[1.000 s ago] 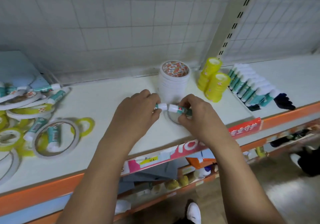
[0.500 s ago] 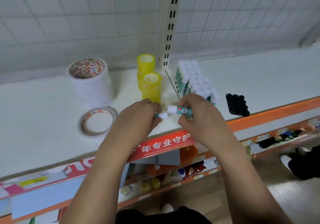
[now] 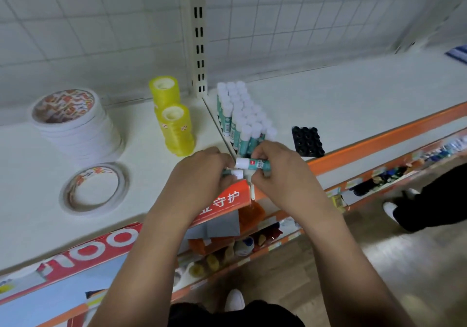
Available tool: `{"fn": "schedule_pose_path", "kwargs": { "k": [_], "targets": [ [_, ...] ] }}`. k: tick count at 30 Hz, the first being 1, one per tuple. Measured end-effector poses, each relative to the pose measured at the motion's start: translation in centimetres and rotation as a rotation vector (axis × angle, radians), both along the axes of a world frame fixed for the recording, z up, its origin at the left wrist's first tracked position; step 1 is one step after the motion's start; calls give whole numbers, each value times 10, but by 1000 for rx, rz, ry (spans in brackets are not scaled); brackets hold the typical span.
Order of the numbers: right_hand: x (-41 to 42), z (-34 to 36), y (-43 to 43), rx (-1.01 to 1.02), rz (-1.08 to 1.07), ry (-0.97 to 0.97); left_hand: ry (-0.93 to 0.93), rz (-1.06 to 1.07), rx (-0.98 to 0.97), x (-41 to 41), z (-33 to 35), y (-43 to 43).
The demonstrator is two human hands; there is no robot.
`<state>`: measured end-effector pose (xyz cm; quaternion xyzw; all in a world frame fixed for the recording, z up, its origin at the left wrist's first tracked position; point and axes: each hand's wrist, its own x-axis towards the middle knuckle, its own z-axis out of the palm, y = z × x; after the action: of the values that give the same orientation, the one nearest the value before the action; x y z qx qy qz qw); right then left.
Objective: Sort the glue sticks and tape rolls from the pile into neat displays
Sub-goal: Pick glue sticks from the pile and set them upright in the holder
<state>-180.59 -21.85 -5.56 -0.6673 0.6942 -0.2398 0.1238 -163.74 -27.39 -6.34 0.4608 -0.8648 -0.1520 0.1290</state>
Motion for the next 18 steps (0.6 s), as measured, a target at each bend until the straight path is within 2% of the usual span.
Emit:
{"fn": "schedule_pose_path", "kwargs": {
  "k": [6, 15, 18],
  "targets": [
    [4, -4, 5, -4, -45, -4, 147, -10, -6, -2, 2, -2],
    [5, -2, 3, -67, -12, -50, 387, 125, 51, -5, 6, 3],
    [-1, -3, 0, -80, 7, -68, 441, 139, 16, -11, 14, 2]
  ]
}}
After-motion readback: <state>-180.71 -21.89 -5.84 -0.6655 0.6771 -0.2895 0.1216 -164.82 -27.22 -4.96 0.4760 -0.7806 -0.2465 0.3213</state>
